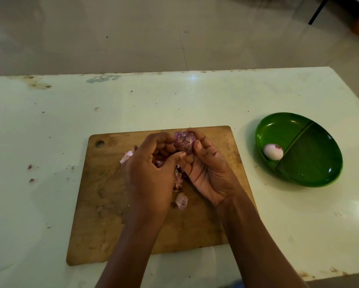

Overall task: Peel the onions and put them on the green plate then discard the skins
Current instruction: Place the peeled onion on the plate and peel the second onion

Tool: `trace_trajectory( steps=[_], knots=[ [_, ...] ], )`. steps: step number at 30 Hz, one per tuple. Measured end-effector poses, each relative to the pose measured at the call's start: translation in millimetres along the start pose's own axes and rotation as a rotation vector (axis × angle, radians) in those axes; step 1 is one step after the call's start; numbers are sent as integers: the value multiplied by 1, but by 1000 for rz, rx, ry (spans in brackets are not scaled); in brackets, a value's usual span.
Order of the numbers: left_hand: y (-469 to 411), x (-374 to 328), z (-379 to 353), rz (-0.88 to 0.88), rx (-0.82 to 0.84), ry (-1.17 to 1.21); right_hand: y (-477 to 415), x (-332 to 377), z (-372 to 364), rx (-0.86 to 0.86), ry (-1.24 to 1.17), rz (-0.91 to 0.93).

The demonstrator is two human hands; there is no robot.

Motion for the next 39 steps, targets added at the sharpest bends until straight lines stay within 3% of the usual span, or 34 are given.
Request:
trace_trajectory(
  steps=[7,14,20,26,39],
  knots=[
    [3,4,-2,-21,35,13,0,1,-4,33,-1,13],
    [12,-2,5,-5,-61,100,-1,1,-5,13,53,56],
    [10,-8,3,-126,-25,-47,-1,1,-8,5,78,62],
    [7,-11,7,-130,-26,-100,1,1,-9,2,84,56],
    [-7,-5,14,86,107,-39,2,2,-7,42,203,25]
  ],
)
Point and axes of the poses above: each hand's wrist, its own y-axis away from the middle knuckle, its own z-axis out of the back of the hand, x = y × z, the point moved 5 cm from there along -y, towards the middle knuckle
